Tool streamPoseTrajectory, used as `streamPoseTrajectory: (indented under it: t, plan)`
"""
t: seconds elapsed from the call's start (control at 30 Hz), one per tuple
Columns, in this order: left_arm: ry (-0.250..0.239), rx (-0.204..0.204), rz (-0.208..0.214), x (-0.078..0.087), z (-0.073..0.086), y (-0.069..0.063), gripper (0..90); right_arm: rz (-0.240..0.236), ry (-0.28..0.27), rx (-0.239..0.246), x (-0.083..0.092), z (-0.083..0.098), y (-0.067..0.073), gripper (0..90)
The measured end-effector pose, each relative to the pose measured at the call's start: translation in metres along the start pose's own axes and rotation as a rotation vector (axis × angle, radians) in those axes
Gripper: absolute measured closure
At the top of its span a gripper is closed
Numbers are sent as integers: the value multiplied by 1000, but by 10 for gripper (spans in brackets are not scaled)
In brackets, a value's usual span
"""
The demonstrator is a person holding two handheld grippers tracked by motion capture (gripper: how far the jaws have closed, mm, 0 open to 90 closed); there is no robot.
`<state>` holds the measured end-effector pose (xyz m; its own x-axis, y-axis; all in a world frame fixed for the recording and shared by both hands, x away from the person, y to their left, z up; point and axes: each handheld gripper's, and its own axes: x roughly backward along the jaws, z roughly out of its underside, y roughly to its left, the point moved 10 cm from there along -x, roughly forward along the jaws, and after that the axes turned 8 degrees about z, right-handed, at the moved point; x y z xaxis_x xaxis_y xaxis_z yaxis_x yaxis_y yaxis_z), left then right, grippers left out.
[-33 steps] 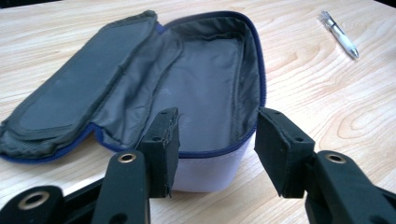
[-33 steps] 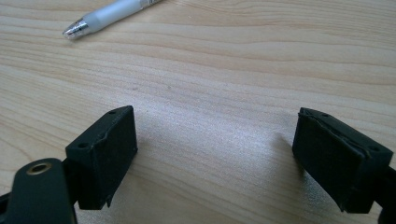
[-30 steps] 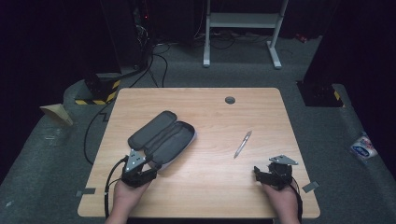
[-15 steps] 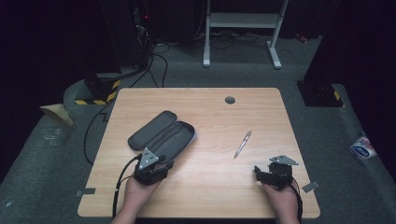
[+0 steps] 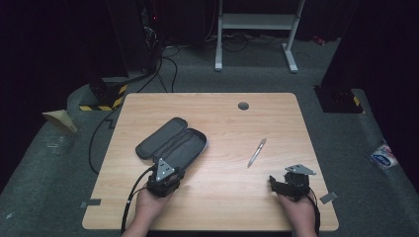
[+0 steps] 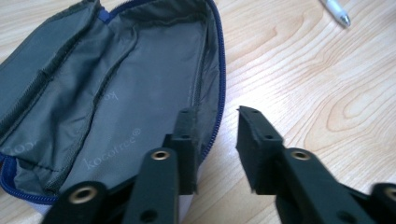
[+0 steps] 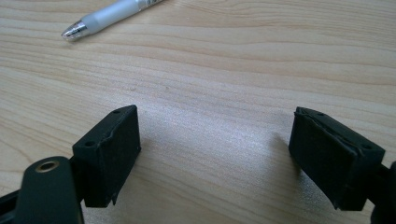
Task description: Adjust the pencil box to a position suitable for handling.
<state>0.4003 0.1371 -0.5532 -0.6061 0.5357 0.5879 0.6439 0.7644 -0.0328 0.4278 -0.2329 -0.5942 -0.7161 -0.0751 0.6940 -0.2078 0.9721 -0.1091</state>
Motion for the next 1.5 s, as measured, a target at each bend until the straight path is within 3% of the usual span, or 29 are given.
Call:
streamPoseTrajectory:
  t: [0.07, 0.17, 0.37, 0.73, 0.87, 1.07, 1.1, 1.13, 1.2, 1.23, 1.3, 1.4, 1.5]
  plan:
    - [10, -5, -3, -1, 2, 0, 801, 0, 0, 0, 0, 0, 0, 160]
    - [14, -9, -2, -1, 4, 0, 846, 0, 0, 0, 0, 0, 0, 161]
    - [32, -27, 5, -3, 8, -2, 859, 0, 0, 1, 0, 0, 0, 162]
    - [43, -79, 52, -9, 8, -27, 862, -3, -2, 3, 1, 0, 0, 171]
    - [47, -89, 58, -8, 9, -29, 858, -3, -2, 2, 1, 0, 1, 171]
    - [-8, -54, 9, 13, 3, -19, 718, -10, -4, 7, 3, 2, 1, 180]
    - [-35, -27, -57, 21, 2, -8, 643, -11, -9, 15, 2, 1, 0, 181]
    - [-35, -27, -57, 21, 2, -8, 600, -11, -9, 15, 2, 1, 0, 181]
    - [-46, 18, -134, 32, 6, 9, 580, -15, -4, 10, 1, 0, 2, 181]
    - [-46, 18, -134, 32, 6, 9, 565, -15, -4, 10, 1, 0, 2, 181]
    - [-42, 59, -185, 37, 12, 20, 543, -13, -4, 12, 1, 0, 1, 181]
    - [-60, 95, -191, 41, 13, 26, 520, -14, -5, 14, 0, -1, 1, 181]
    - [-85, 96, -194, 48, 10, 29, 517, -16, -5, 13, 0, -1, 2, 181]
